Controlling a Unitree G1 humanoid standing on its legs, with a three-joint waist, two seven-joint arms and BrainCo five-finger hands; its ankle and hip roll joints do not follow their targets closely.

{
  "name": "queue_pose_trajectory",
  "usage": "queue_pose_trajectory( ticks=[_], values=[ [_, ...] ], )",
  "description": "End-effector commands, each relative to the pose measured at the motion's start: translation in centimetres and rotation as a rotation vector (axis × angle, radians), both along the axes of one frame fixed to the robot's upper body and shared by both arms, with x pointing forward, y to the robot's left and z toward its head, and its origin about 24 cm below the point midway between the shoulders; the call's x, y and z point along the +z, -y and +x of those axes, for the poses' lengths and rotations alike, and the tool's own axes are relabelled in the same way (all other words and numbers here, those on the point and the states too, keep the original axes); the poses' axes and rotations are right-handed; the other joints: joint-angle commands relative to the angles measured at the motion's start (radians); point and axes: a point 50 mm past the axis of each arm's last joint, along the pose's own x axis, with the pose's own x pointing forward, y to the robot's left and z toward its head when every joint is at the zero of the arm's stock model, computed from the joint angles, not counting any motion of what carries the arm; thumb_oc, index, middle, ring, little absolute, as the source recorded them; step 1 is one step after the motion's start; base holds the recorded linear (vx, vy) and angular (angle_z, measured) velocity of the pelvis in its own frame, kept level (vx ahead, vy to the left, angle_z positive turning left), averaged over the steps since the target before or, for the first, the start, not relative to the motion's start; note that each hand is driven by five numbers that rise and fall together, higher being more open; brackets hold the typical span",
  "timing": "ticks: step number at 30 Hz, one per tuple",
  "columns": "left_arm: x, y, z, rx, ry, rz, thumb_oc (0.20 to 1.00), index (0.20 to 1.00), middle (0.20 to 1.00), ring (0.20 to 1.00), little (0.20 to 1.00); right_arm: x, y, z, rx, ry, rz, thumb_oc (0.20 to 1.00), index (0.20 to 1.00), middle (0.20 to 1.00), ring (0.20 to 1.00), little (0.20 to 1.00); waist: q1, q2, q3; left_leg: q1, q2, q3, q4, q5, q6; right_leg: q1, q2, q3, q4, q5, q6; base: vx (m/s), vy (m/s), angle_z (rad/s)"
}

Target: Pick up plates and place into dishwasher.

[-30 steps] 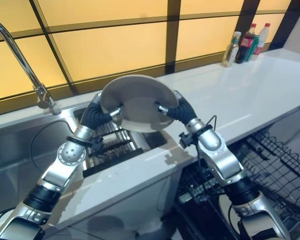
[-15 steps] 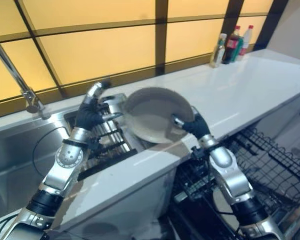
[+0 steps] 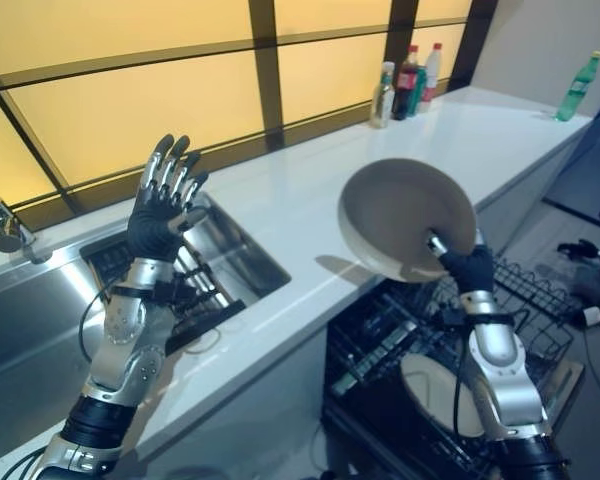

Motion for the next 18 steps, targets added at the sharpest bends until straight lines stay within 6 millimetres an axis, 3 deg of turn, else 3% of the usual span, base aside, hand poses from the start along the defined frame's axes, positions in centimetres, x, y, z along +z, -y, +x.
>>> queue_pose_trajectory(
  ticks=[1, 5, 9, 15, 18],
  values=[
    [1.1, 0.1, -0.6, -0.040, 0.059, -0.007, 1.000, 1.000, 1.000, 1.000, 1.000, 2.1, 2.0, -0.5, -0.158, 0.146, -0.063, 0.200, 0.200, 0.200, 0.200, 0.200, -0.026, -0.011, -0.025, -0.085, 0.012, -0.025, 0.066, -0.007, 0.053, -0.032, -0.059, 0.040, 0.117, -0.022, 0.100, 0.02, -0.053, -0.20],
    [1.4, 0.8, -0.4, -0.085, 0.045, 0.027, 1.000, 1.000, 1.000, 1.000, 1.000, 0.9, 4.2, -0.9, -0.288, 0.038, -0.269, 0.200, 0.200, 0.200, 0.200, 0.200, -0.047, -0.010, -0.019, -0.083, 0.012, -0.011, 0.077, -0.016, 0.057, -0.041, -0.056, 0.051, 0.125, -0.016, 0.102, 0.03, -0.061, -0.19],
    [0.9, 0.9, -0.3, -0.121, 0.008, 0.037, 1.000, 1.000, 1.000, 1.000, 1.000, -0.1, 5.8, -0.9, -0.303, -0.074, -0.424, 0.200, 0.200, 0.200, 0.200, 0.200, -0.050, -0.010, -0.015, -0.087, 0.014, -0.002, 0.086, -0.019, 0.056, -0.049, -0.057, 0.055, 0.131, -0.014, 0.104, 0.04, -0.072, -0.13],
    [-0.7, -0.9, -1.0, -0.118, -0.059, -0.014, 1.000, 1.000, 1.000, 1.000, 1.000, -1.7, 6.7, -1.4, -0.279, -0.208, -0.499, 0.200, 0.200, 0.200, 0.200, 0.200, -0.035, -0.020, 0.001, -0.104, 0.013, -0.005, 0.115, -0.029, 0.058, -0.063, -0.061, 0.051, 0.141, -0.015, 0.103, 0.03, -0.070, -0.05],
    [-1.1, -0.6, -1.4, -0.149, -0.056, 0.001, 1.000, 1.000, 1.000, 1.000, 1.000, -2.6, 6.8, -1.4, -0.303, -0.244, -0.509, 0.200, 0.200, 0.200, 0.200, 0.200, -0.023, -0.025, 0.018, -0.117, 0.016, -0.010, 0.138, -0.037, 0.062, -0.069, -0.064, 0.043, 0.149, -0.019, 0.100, 0.02, -0.086, 0.01]
  ],
)
